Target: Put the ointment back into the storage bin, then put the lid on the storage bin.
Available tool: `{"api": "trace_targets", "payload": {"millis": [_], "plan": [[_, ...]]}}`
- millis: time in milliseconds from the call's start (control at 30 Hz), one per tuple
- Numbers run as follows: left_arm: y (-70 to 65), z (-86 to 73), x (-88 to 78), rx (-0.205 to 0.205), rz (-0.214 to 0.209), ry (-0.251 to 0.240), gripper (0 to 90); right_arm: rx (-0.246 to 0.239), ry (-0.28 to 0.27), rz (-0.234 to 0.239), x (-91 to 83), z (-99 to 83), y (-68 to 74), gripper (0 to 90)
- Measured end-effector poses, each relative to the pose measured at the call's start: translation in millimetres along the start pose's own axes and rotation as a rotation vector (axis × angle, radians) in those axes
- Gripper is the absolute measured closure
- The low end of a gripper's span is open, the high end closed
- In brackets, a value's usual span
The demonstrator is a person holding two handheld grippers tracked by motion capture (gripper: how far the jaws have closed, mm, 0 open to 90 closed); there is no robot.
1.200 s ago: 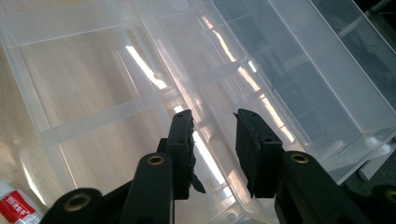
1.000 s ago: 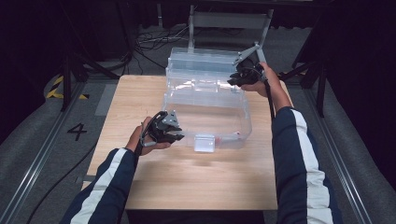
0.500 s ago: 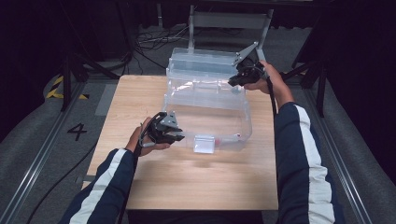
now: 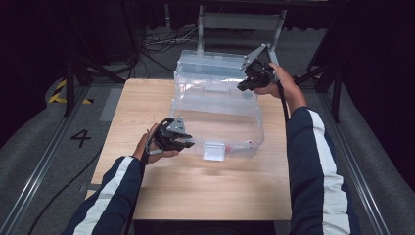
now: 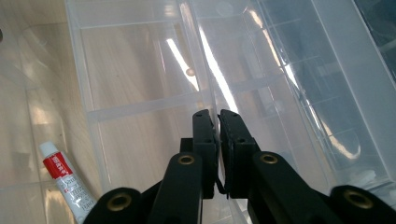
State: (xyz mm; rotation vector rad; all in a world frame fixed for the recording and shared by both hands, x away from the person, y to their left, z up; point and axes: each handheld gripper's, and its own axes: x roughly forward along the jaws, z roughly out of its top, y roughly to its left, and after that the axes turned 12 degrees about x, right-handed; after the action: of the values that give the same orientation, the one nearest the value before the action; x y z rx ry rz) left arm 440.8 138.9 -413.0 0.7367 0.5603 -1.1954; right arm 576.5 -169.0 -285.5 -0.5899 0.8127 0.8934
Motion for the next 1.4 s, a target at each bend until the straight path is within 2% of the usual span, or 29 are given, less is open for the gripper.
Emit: {"api": "trace_targets", "payload": {"millis": [167, 433, 567, 800, 933, 1100, 1400], "plan": [[-0.3, 0.0, 0.2, 0.0, 0.005, -0.002, 70.1, -0.004, -0.004, 0.011, -1.5, -0.3, 1.2, 86.4], [-0.8, -0.4, 0.1, 0.002, 0.007, -0.005, 69.9, -0.006, 0.012, -0.009, -0.9, 1.7, 3.2, 85.9], [-1.0, -0.2, 0.1, 0.0, 0.008, -0.004, 69.8, -0.003, 0.007, -0.003, -1.5, 1.3, 3.1, 86.0], [-0.7, -0.4, -0.2, -0.008, 0.003, -0.005, 69.4, -0.028, 0.026, -0.028, -3.7, 3.2, 10.3, 86.3], [-0.5, -0.2, 0.2, -0.013, 0.001, -0.007, 69.4, -0.035, 0.013, -0.022, -6.1, 1.3, 14.0, 86.7], [-1.0, 1.0, 0.2, -0.01, 0.007, 0.01, 69.0, -0.06, 0.016, -0.035, -8.0, 1.6, 19.3, 87.1], [-2.9, 3.0, 1.0, -0.007, 0.017, 0.037, 67.7, -0.066, 0.003, -0.04, -14.3, -3.4, 31.7, 87.2]]}}
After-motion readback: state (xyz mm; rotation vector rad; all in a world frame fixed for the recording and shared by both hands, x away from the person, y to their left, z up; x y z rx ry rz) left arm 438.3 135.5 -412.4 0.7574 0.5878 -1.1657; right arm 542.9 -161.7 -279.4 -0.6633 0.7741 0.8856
